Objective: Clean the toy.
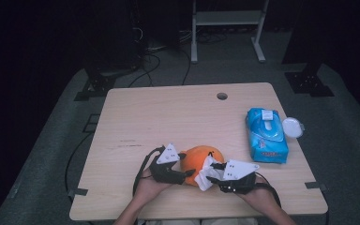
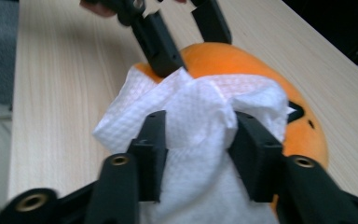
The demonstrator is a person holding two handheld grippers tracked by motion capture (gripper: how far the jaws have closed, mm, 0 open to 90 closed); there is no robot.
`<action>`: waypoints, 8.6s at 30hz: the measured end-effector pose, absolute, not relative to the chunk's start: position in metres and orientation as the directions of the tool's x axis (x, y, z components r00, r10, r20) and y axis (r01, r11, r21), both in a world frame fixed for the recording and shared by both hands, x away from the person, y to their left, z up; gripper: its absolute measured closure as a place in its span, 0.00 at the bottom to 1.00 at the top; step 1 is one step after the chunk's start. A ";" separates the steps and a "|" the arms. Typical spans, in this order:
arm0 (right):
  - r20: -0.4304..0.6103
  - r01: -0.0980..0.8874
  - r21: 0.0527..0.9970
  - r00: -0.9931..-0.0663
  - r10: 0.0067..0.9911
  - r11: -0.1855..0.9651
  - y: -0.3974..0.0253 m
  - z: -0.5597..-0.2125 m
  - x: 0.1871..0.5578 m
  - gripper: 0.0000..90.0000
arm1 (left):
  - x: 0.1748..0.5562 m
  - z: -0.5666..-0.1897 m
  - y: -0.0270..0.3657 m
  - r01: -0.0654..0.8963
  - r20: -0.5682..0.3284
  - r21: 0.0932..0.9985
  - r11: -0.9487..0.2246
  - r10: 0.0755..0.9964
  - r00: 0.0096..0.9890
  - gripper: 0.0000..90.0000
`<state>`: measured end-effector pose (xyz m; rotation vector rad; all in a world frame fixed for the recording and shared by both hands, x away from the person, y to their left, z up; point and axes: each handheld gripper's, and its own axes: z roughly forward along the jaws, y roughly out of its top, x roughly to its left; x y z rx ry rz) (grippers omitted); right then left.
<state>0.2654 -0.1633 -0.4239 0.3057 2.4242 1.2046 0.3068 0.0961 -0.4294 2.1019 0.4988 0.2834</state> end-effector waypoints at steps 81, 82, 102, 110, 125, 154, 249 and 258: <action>-0.097 0.230 0.868 -0.791 0.604 0.440 -0.193 -0.434 0.293 0.90 | 0.325 -0.438 0.095 0.312 -0.072 0.822 -0.476 0.457 0.886 0.16; -0.109 0.219 0.867 -0.795 0.597 0.448 -0.190 -0.432 0.290 0.90 | 0.325 -0.439 0.095 0.316 -0.076 0.818 -0.480 0.454 0.888 0.18; -0.115 0.159 0.881 -0.841 0.529 0.445 -0.164 -0.424 0.278 0.89 | 0.323 -0.435 0.094 0.290 -0.072 0.826 -0.483 0.420 0.905 0.34; -0.153 0.127 0.878 -0.838 0.524 0.461 -0.160 -0.420 0.279 0.89 | 0.319 -0.434 0.094 0.249 -0.039 0.831 -0.498 0.394 0.918 0.39; -0.149 0.137 0.879 -0.831 0.536 0.457 -0.160 -0.418 0.283 0.90 | 0.315 -0.435 0.088 0.235 -0.027 0.841 -0.488 0.395 0.918 0.40; -0.117 0.165 0.882 -0.831 0.544 0.441 -0.170 -0.413 0.280 0.89 | 0.311 -0.434 0.084 0.211 0.020 0.849 -0.484 0.429 0.903 0.34; 0.112 0.345 0.898 -0.780 0.616 0.273 -0.199 -0.423 0.300 0.89 | 0.294 -0.432 0.067 0.165 0.083 0.850 -0.501 0.436 0.896 0.30; 0.057 0.273 0.909 -0.831 0.554 0.315 -0.186 -0.421 0.288 0.89 | 0.305 -0.423 0.078 0.234 0.010 0.860 -0.453 0.473 0.881 0.07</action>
